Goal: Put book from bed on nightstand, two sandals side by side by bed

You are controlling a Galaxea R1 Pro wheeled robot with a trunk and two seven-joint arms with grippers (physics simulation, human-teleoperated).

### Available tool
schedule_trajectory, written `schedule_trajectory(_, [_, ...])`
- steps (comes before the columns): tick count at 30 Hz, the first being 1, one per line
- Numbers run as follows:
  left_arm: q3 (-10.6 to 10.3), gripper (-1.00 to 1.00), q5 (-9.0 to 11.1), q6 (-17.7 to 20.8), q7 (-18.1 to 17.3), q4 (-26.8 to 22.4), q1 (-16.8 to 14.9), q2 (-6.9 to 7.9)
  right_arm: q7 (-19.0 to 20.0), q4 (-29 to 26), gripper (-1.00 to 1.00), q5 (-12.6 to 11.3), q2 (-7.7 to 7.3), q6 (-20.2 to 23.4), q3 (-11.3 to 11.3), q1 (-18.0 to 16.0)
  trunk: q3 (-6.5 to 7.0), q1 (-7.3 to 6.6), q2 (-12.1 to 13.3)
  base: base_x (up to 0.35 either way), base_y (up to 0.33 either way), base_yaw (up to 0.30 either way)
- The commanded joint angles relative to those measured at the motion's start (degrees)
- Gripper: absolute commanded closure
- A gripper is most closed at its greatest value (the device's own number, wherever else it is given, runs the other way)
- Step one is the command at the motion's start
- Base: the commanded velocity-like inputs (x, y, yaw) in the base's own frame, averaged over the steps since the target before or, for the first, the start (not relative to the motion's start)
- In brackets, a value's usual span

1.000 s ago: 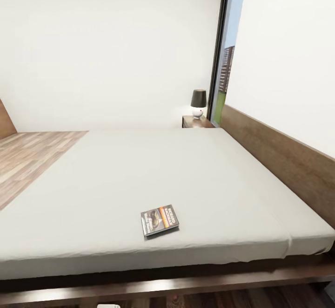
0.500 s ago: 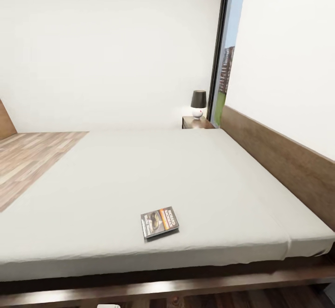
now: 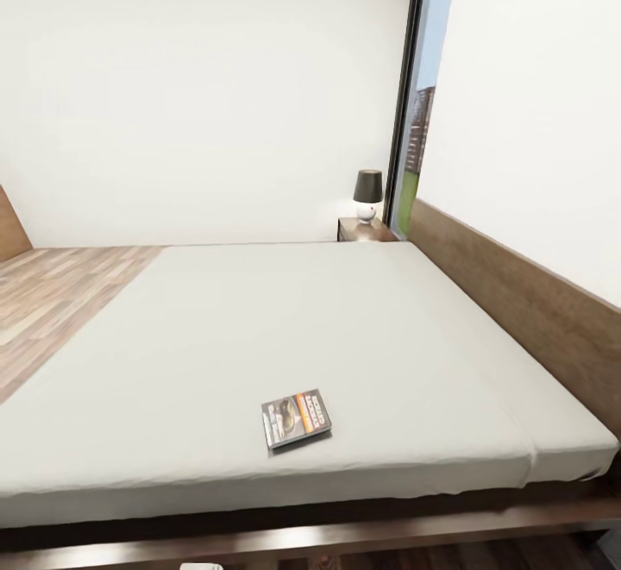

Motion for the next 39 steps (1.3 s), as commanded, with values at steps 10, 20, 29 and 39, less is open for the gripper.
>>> schedule_trajectory(10, [0.09,-1.0,0.39,-0.08,-0.33,0.05,-0.04,0.06,0.14,0.04,-1.0,-0.03,0.06,0.16,-0.44,-0.03,1.75,-2.21,4.0,0.0,0.0,0.0])
schedule_trajectory(20, [0.1,-1.0,0.48,-0.28,-0.26,-0.01,-0.04,0.04,0.04,0.04,-1.0,-0.02,0.08,0.16,-0.49,-0.03,3.54,-4.41,8.01,0.0,0.0,0.0])
schedule_trajectory(29, [0.21,-1.0,0.46,-0.62,-0.21,3.62,0.87,0.01,-0.04,0.22,-1.0,0.0,0.08,0.16,-0.65,-0.02,5.16,-6.38,11.62,0.0,0.0,0.0])
schedule_trajectory(39, [0.44,-1.0,0.8,-2.9,-0.14,5.12,1.1,0.23,-0.09,3.54,-1.0,-0.03,-0.01,0.16,-0.7,-0.02,6.95,-8.58,15.63,0.0,0.0,0.0])
